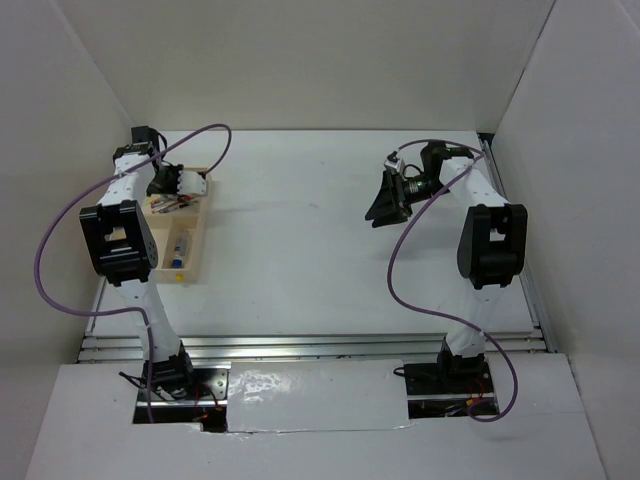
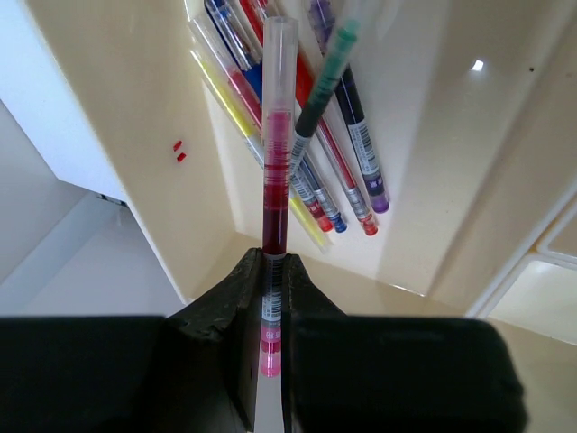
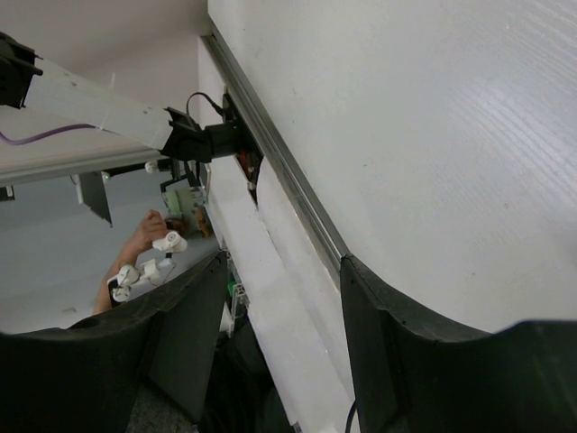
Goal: Sort the stationery into containers
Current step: Place the pen in the storage box, then pick up the stationery from the corner of the board.
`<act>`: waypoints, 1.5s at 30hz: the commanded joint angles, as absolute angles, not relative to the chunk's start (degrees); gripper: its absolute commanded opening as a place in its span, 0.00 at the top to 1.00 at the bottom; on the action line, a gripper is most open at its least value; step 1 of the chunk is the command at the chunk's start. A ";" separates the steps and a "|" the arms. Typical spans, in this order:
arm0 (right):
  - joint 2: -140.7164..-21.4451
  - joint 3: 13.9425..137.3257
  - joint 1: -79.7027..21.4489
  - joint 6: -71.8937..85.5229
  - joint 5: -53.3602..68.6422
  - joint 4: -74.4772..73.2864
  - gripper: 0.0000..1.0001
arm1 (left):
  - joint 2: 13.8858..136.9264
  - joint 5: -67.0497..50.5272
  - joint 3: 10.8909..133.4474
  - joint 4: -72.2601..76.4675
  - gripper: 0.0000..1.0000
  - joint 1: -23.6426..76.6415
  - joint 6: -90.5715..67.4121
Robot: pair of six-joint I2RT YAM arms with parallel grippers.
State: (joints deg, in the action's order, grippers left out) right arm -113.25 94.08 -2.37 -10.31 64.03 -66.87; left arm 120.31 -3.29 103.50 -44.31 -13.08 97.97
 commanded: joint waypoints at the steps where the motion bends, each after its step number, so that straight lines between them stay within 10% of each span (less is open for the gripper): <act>1: -110.22 93.60 -2.20 -10.46 64.60 -65.30 0.40 | 121.64 -6.94 105.47 -46.49 0.98 -13.45 96.41; 10: -109.95 94.57 -2.02 -10.72 64.25 -65.83 0.39 | 120.85 -6.95 104.68 -47.73 0.63 -13.80 95.98; 14: -109.51 97.46 -1.06 -11.07 62.58 -67.05 0.40 | 120.32 -7.99 105.73 -47.81 0.28 -14.24 93.96; 23: -103.19 108.89 6.23 -8.44 43.53 -63.21 0.29 | 110.84 -26.17 109.60 -46.07 0.01 -15.29 75.79; 36: -109.41 120.05 12.66 -1.59 11.87 -48.70 0.00 | 86.93 -49.81 100.75 -21.10 0.01 -14.07 9.10; 45: -122.51 126.21 9.41 4.21 -2.19 -42.81 0.00 | 74.71 -48.70 85.97 -17.84 0.01 -10.29 5.18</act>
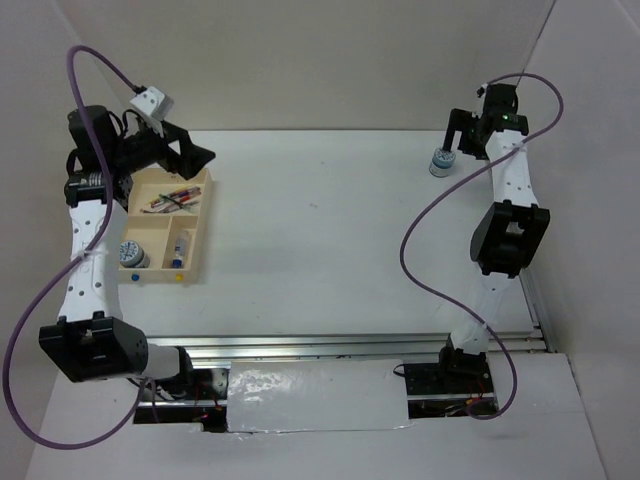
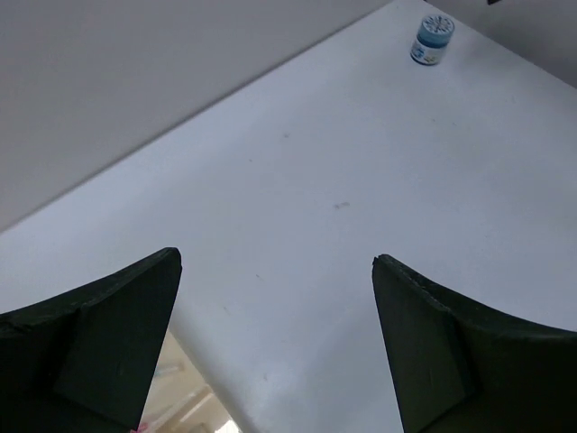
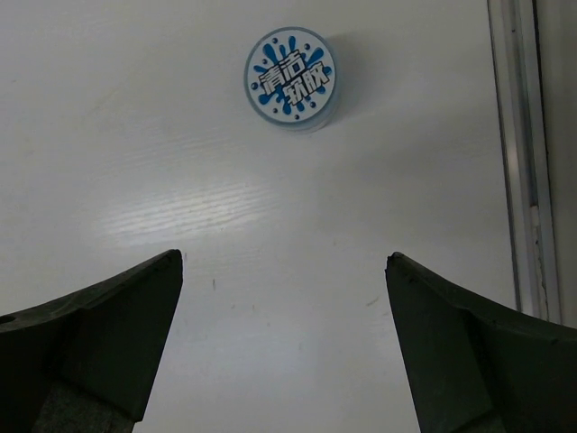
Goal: Sort the stationery into containers
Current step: Pick up the stationery from the corner of the board.
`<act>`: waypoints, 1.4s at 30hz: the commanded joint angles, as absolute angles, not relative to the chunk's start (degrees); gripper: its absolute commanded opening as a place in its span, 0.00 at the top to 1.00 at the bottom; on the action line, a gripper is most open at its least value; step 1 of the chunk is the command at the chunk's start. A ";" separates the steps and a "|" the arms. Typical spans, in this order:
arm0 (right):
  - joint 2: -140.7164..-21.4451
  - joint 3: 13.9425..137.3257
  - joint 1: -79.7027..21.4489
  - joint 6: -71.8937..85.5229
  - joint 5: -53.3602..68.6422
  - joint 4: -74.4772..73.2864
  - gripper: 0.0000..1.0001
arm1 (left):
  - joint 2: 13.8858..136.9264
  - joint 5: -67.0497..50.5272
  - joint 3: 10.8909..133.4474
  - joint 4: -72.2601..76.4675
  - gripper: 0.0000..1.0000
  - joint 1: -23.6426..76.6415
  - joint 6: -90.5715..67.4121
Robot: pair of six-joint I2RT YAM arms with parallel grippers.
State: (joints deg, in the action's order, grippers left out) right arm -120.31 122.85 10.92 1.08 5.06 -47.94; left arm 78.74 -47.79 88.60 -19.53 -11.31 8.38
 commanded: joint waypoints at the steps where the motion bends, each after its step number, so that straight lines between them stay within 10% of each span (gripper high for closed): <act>1: -123.22 126.04 9.06 4.91 -2.72 -41.41 0.00 | 73.75 -47.56 85.17 -18.19 0.01 -10.02 5.71; 24: -139.13 128.31 6.33 0.62 -3.86 -25.93 0.01 | 69.61 -41.66 75.50 -23.47 0.01 -3.96 8.00; 34: -142.30 128.77 6.94 -2.72 -5.19 -23.38 0.28 | 69.96 -39.99 74.53 -24.35 0.01 -3.43 9.75; 42: -142.82 129.11 5.98 -4.74 -6.41 -21.10 0.31 | 69.96 -40.08 72.86 -24.52 0.01 -3.43 10.10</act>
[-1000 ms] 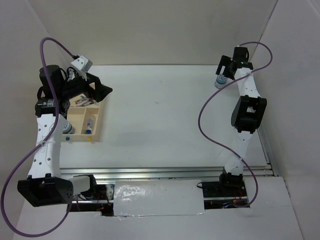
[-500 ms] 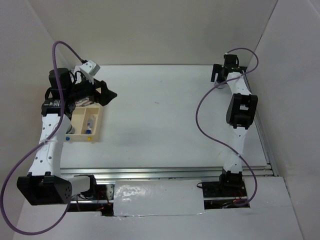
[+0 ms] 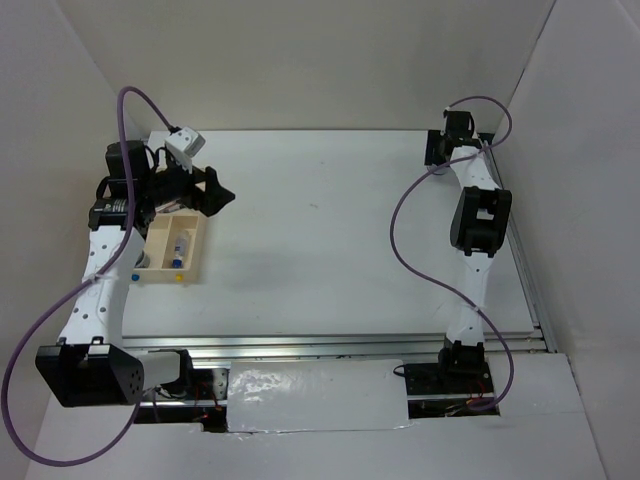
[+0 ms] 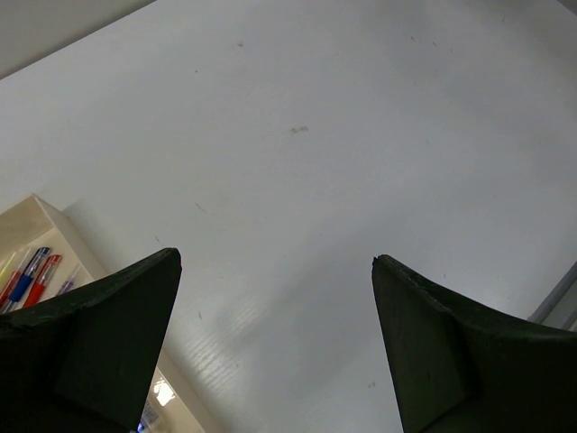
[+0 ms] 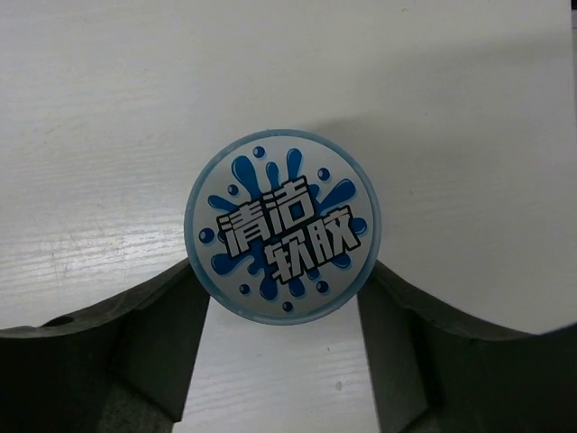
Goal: Sort the stationery into containers
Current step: Pick up the stationery from the corner of the board.
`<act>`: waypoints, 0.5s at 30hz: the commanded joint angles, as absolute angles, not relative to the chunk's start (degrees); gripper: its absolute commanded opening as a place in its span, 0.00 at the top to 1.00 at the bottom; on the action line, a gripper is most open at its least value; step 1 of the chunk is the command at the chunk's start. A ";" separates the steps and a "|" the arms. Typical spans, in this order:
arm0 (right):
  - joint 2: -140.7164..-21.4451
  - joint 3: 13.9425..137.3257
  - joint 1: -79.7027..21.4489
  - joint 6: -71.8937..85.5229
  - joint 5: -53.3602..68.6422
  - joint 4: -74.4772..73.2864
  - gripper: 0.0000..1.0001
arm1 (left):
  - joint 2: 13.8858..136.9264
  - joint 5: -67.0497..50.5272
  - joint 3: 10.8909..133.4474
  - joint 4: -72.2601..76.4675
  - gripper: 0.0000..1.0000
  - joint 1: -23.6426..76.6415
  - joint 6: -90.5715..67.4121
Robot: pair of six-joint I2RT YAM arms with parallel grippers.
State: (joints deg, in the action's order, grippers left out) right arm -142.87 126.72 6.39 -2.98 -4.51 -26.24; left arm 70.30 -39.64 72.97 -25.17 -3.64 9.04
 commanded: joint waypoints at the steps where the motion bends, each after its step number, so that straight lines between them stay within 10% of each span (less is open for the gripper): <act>1: -143.00 129.20 5.72 -5.09 -7.29 -20.83 0.24 | 69.96 -39.99 72.77 -24.78 0.01 -3.43 10.02; 4: -142.82 128.76 5.01 -6.85 -8.00 -18.64 0.17 | 69.87 -39.64 72.77 -24.87 0.01 -3.43 10.28; 15: -134.66 120.35 3.69 -9.83 1.47 -22.75 0.69 | 68.65 -40.08 74.62 -26.28 0.01 -3.51 10.28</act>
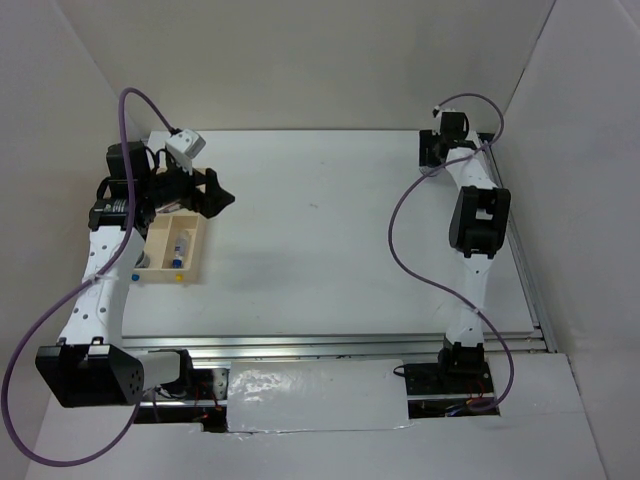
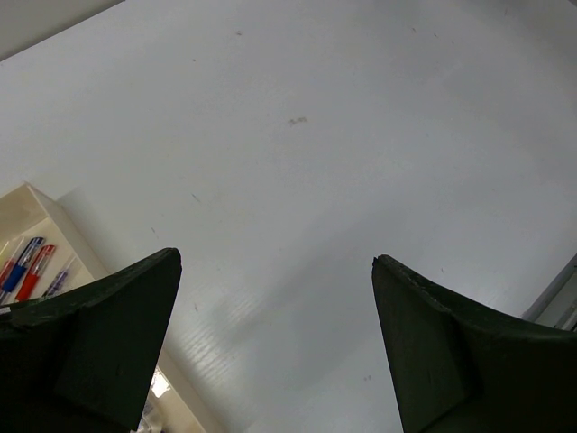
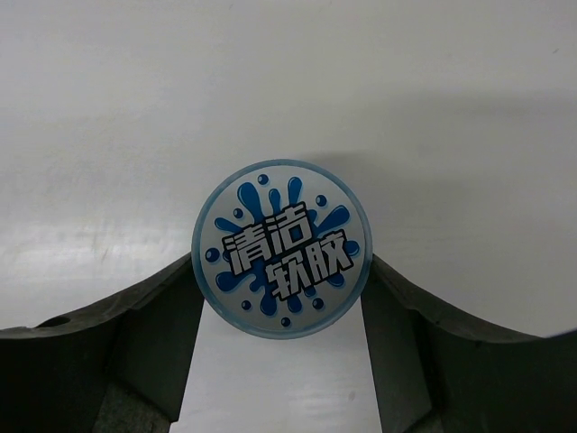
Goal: Sort the stationery into containers
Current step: Pick up the stationery from the corner of the board, then place the stationery at the center of the board.
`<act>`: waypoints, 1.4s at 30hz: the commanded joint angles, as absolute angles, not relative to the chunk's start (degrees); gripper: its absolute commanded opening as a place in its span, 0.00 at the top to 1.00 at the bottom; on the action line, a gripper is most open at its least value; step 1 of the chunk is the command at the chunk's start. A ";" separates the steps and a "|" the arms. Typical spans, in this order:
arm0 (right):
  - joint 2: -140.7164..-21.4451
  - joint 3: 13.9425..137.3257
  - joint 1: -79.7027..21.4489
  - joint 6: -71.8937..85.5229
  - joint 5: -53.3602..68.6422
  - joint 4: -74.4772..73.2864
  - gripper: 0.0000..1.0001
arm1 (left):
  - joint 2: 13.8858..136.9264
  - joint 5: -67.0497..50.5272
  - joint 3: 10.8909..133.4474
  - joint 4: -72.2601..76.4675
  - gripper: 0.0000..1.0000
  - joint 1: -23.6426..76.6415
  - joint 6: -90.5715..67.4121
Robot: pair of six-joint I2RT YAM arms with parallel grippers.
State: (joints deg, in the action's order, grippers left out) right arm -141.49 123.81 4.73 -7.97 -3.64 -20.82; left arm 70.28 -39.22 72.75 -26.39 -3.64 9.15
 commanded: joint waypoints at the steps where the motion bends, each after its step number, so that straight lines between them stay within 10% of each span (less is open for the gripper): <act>1: -130.99 118.41 2.73 -10.37 3.84 -23.20 0.72 | 68.03 -39.99 74.62 -26.54 0.01 -3.52 10.37; 15: -96.69 85.97 -28.98 -14.16 15.38 -30.24 1.00 | 62.14 -39.02 80.58 -41.64 0.01 -12.82 6.77; 32: -106.88 78.93 -54.84 -5.89 -1.93 -14.24 0.99 | 57.66 -44.91 77.09 -54.49 0.01 -21.97 10.54; 34: -106.88 78.66 -56.15 -5.27 -3.77 -14.15 0.89 | 56.78 -47.19 75.16 -54.75 0.01 -22.06 11.68; 38: -106.79 79.37 -57.39 -6.15 -4.83 -17.14 0.21 | 56.87 -48.95 73.48 -56.25 0.01 -22.06 13.09; 42: -103.37 80.33 -57.04 -6.33 -3.52 -21.95 0.10 | 56.52 -48.96 71.55 -56.52 0.01 -21.97 14.50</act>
State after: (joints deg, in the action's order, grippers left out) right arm -108.12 78.35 -57.01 -6.81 -2.44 -20.71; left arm 57.06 -46.41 72.53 -56.07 -21.63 12.25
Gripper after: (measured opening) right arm 0.878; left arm 0.993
